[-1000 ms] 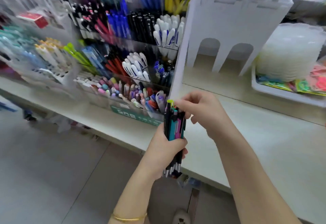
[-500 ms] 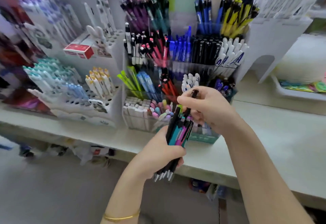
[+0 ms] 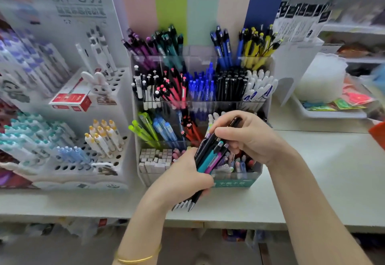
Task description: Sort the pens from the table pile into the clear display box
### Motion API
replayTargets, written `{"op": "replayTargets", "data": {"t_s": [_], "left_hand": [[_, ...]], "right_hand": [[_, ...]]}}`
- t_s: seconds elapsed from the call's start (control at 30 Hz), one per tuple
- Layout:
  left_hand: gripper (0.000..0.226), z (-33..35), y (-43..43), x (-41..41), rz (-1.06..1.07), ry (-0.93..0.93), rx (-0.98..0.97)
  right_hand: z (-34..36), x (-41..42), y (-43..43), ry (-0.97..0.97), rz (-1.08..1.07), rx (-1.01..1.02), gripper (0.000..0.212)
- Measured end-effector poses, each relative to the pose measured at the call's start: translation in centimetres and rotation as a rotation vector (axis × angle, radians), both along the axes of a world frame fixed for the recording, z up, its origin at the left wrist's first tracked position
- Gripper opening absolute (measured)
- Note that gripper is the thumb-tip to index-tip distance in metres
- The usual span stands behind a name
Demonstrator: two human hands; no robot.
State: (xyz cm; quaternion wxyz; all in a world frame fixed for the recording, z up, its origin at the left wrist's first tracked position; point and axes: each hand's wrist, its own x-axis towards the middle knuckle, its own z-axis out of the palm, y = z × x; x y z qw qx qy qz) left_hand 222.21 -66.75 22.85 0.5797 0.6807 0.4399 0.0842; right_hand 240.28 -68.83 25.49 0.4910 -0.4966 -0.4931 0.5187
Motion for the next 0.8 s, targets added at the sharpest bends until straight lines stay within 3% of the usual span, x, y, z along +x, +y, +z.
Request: {"op": "replayTargets", "data": {"t_s": [0.4,0.8], "left_hand": [[0.029,-0.9,3.2,0.4,-0.063,-0.198,-0.132],[0.039,-2.4,5.8,-0.6,-0.254,-0.532,-0.413]], "right_hand": [[-0.5,-0.1,3.0,0.076,-0.250,0.043,0.010],[3.9,3.3,2.4,0.075,-0.897,0.400,0.018]]}}
